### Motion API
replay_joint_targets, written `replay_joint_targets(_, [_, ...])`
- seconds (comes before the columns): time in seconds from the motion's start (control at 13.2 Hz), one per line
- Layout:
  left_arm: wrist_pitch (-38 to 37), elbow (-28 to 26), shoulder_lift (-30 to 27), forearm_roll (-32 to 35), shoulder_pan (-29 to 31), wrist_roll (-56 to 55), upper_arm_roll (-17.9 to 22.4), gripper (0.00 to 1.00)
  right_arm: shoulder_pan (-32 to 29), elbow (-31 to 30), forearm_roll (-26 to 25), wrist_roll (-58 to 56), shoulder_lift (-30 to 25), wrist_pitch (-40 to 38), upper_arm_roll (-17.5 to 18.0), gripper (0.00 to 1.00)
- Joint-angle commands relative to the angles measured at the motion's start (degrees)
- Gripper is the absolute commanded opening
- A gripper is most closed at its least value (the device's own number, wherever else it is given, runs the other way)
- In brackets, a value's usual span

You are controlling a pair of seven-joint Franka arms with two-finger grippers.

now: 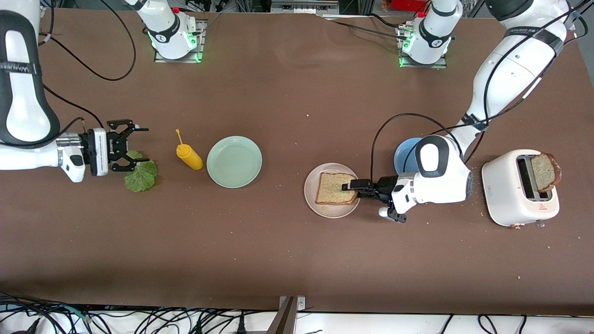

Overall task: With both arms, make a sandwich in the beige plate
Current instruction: 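Lower the bread onto the beige plate while the right gripper reaches the mustard, then grasp the mustard bottle with the right gripper while the left gripper withdraws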

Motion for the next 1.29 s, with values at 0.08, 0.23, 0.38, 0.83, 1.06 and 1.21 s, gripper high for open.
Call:
replay_joint_targets(0.08, [-0.5, -1.1, -4.8, 8.6, 0.0, -5.9, 0.5, 1.00, -3.1, -0.7, 5.8, -10.8, 5.7, -2.4, 0.2, 1.00])
replay_joint_targets(0.23, [-0.9, -1.1, -6.1, 14.3, 0.2, -8.7, 0.5, 1.00, -3.9, -3.1, 8.6, -11.3, 6.7, -2.2, 0.2, 1.00])
replay_joint_targets(0.38, [-4.2, -1.0, -8.8, 20.1, 0.3, -12.4, 0.5, 1.00, -4.0, -5.9, 9.9, -14.2, 6.7, -1.4, 0.2, 0.99])
replay_joint_targets(0.83, [-20.8, -0.3, -23.7, 36.5, 2.2, -21.2, 1.1, 1.00, -3.6, -8.7, 17.2, -30.6, 10.1, 0.7, 0.5, 0.99])
replay_joint_targets(1.06, [-25.5, 0.3, -31.1, 37.5, 6.1, -21.2, 1.4, 1.00, -2.6, -8.0, 18.7, -32.6, 11.5, 2.9, 0.7, 0.99])
replay_joint_targets(1.21, [-31.8, 4.6, -33.3, 37.4, 7.1, -21.0, 1.5, 1.00, -1.4, -7.9, 20.1, -34.6, 11.6, 4.9, 0.7, 0.99])
